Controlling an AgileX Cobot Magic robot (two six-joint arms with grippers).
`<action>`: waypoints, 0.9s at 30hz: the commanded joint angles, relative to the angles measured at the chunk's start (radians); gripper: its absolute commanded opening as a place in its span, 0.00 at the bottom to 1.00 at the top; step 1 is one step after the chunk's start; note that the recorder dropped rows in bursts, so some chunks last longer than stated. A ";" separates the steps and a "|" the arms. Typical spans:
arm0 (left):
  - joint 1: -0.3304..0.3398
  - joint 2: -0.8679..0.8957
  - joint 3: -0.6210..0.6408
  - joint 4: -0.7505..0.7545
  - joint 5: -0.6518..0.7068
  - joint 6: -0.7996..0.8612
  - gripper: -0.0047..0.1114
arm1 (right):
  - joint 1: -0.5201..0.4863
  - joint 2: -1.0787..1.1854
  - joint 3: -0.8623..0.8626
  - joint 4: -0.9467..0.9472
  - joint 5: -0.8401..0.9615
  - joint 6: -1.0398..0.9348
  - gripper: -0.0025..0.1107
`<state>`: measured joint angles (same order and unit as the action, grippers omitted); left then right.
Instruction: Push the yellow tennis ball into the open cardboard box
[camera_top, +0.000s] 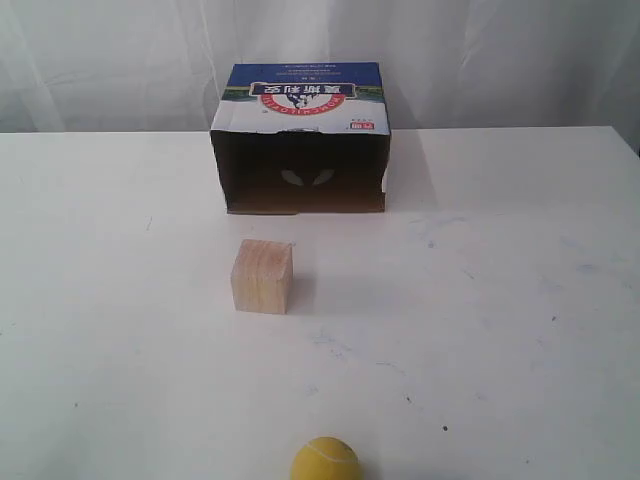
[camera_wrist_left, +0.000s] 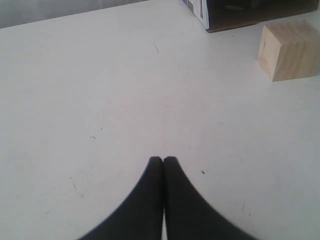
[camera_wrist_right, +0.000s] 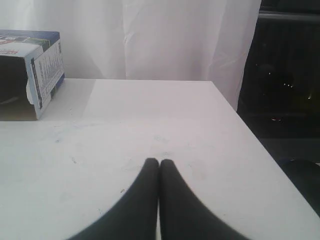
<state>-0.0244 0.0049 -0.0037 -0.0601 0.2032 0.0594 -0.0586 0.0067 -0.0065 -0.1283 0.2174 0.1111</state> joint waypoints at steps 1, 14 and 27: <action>0.003 -0.005 0.004 -0.003 0.002 -0.007 0.04 | -0.006 -0.007 0.006 0.000 0.001 0.000 0.02; 0.003 -0.005 0.004 -0.003 0.002 -0.007 0.04 | -0.006 -0.007 0.006 0.000 0.006 0.000 0.02; 0.003 -0.005 0.004 -0.003 0.002 -0.007 0.04 | -0.006 -0.007 0.006 0.004 -0.077 0.000 0.02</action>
<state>-0.0244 0.0049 -0.0037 -0.0601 0.2032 0.0594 -0.0586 0.0067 -0.0044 -0.1283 0.2057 0.1111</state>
